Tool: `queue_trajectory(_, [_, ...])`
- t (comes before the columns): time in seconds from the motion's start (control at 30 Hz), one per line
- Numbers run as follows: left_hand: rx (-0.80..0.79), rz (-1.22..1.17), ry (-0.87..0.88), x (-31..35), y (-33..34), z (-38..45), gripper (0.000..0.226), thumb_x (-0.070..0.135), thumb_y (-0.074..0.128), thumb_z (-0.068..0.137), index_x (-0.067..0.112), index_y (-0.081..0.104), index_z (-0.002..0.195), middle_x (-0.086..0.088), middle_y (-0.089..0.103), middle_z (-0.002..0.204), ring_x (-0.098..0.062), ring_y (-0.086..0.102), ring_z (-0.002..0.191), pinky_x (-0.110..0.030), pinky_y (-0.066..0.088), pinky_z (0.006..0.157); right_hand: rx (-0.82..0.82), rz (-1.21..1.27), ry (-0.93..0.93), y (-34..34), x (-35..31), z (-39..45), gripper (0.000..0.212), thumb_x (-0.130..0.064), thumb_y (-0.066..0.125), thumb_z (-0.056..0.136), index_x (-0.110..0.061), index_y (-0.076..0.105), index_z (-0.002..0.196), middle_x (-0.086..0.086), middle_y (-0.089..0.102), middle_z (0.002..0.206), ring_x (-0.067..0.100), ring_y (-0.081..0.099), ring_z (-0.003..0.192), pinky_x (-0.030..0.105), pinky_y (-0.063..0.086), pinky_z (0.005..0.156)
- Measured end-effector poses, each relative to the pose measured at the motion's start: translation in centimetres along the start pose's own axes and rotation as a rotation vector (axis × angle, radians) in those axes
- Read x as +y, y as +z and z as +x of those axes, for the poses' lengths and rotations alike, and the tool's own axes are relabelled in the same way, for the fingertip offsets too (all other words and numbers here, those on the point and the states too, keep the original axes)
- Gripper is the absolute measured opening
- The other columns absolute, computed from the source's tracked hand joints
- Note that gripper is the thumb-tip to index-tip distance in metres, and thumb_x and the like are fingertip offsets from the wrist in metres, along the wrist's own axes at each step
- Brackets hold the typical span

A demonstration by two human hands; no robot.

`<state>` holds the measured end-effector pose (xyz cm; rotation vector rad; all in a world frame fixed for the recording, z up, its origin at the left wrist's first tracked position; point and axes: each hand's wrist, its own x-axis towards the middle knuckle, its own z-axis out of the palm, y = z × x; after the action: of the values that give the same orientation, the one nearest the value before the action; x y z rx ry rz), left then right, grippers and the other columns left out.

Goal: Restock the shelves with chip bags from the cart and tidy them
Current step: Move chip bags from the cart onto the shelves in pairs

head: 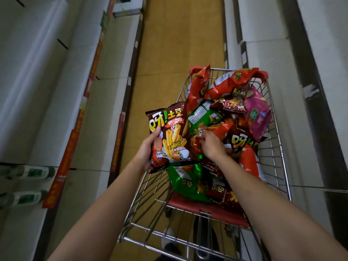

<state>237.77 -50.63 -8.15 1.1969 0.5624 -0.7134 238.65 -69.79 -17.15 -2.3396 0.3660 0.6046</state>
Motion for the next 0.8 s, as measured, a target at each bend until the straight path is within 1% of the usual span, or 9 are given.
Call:
queue_trajectory(0.07, [-0.023, 0.004, 0.001, 0.1, 0.5, -0.2, 0.035, 0.041, 0.041, 0.098, 0.012, 0.061, 0.1, -0.006, 0.075, 0.079, -0.021, 0.073, 0.067, -0.029, 0.058, 0.055, 0.055, 0.181, 0.004, -2.3, -0.6, -0.1, 0.023, -0.018, 0.045, 0.101, -0.011, 0.056, 0.12, 0.011, 0.058, 0.122, 0.031, 0.057, 0.107, 0.036, 0.042, 0.085])
queue_trajectory(0.2, [-0.077, -0.023, 0.043, 1.1, 0.8, -0.7, 0.037, 0.042, 0.041, 0.096, 0.012, 0.061, 0.104, -0.007, 0.075, 0.083, -0.022, 0.073, 0.07, -0.031, 0.059, 0.058, 0.194, 0.622, 0.134, -6.4, -1.4, -1.1, 0.019, -0.018, 0.042, 0.094, -0.017, 0.05, 0.077, 0.011, 0.059, 0.086, 0.025, 0.056, 0.073, 0.031, 0.037, 0.062])
queue_trajectory(0.33, [-0.171, -0.08, 0.091, 3.2, 0.4, -1.6, 0.045, 0.047, 0.044, 0.088, 0.011, 0.072, 0.094, -0.009, 0.074, 0.084, -0.025, 0.072, 0.071, -0.033, 0.059, 0.059, 0.413, 0.836, 0.18, -9.2, -2.5, -3.9, 0.027, -0.02, 0.035, 0.094, -0.018, 0.044, 0.068, 0.007, 0.046, 0.073, 0.02, 0.045, 0.068, 0.031, 0.033, 0.062])
queue_trajectory(0.4, [-0.226, -0.056, 0.118, 4.4, 0.1, -2.2, 0.045, 0.052, 0.057, 0.077, 0.012, 0.075, 0.086, -0.009, 0.074, 0.081, -0.024, 0.072, 0.069, -0.032, 0.059, 0.059, 0.468, 0.898, 0.181, -10.7, -2.8, -5.5, 0.035, -0.016, 0.035, 0.097, -0.018, 0.042, 0.063, 0.002, 0.046, 0.06, 0.015, 0.044, 0.057, 0.026, 0.033, 0.053])
queue_trajectory(0.47, [-0.322, -0.008, 0.13, 5.6, -0.1, -3.0, 0.057, 0.057, 0.082, 0.048, 0.012, 0.077, 0.083, -0.009, 0.074, 0.082, -0.024, 0.072, 0.07, -0.032, 0.059, 0.06, 0.442, 1.056, 0.177, -11.8, -3.5, -7.2, 0.034, -0.008, 0.036, 0.095, -0.015, 0.047, 0.064, -0.003, 0.053, 0.048, 0.007, 0.049, 0.042, 0.017, 0.035, 0.041])
queue_trajectory(0.57, [-0.477, 0.04, 0.098, 6.8, -0.5, -4.5, 0.074, 0.05, 0.093, 0.017, 0.011, 0.078, 0.078, -0.009, 0.073, 0.078, -0.024, 0.071, 0.067, -0.03, 0.058, 0.059, 0.281, 1.32, 0.157, -12.5, -5.4, -9.8, 0.033, -0.005, 0.039, 0.093, -0.01, 0.055, 0.065, 0.002, 0.057, 0.049, 0.009, 0.053, 0.037, 0.022, 0.044, 0.05])
queue_trajectory(0.63, [-0.559, 0.051, 0.102, 7.7, -0.4, -6.1, 0.069, 0.048, 0.094, 0.014, 0.012, 0.079, 0.072, -0.009, 0.074, 0.075, -0.023, 0.071, 0.065, -0.029, 0.058, 0.057, 0.189, 1.347, 0.109, -12.4, -6.7, -11.2, 0.04, -0.009, 0.04, 0.095, -0.009, 0.059, 0.06, 0.002, 0.059, 0.047, 0.011, 0.056, 0.039, 0.027, 0.045, 0.058])
queue_trajectory(0.73, [-0.651, 0.026, 0.136, 8.7, -0.9, -7.7, 0.069, 0.046, 0.095, 0.022, 0.011, 0.079, 0.079, -0.011, 0.074, 0.082, -0.024, 0.072, 0.073, -0.033, 0.06, 0.066, 0.03, 1.327, 0.006, -11.9, -9.3, -13.9, 0.053, -0.015, 0.038, 0.098, -0.012, 0.065, 0.053, 0.001, 0.062, 0.049, 0.01, 0.058, 0.042, 0.02, 0.051, 0.049])
queue_trajectory(0.8, [-0.709, -0.013, 0.169, 9.3, -2.0, -8.7, 0.067, 0.046, 0.095, 0.031, 0.011, 0.079, 0.086, -0.011, 0.074, 0.088, -0.026, 0.072, 0.079, -0.035, 0.059, 0.071, -0.046, 1.31, -0.028, -11.7, -11.4, -15.8, 0.061, -0.022, 0.038, 0.1, -0.012, 0.068, 0.048, 0.003, 0.065, 0.054, 0.012, 0.063, 0.048, 0.021, 0.054, 0.051])
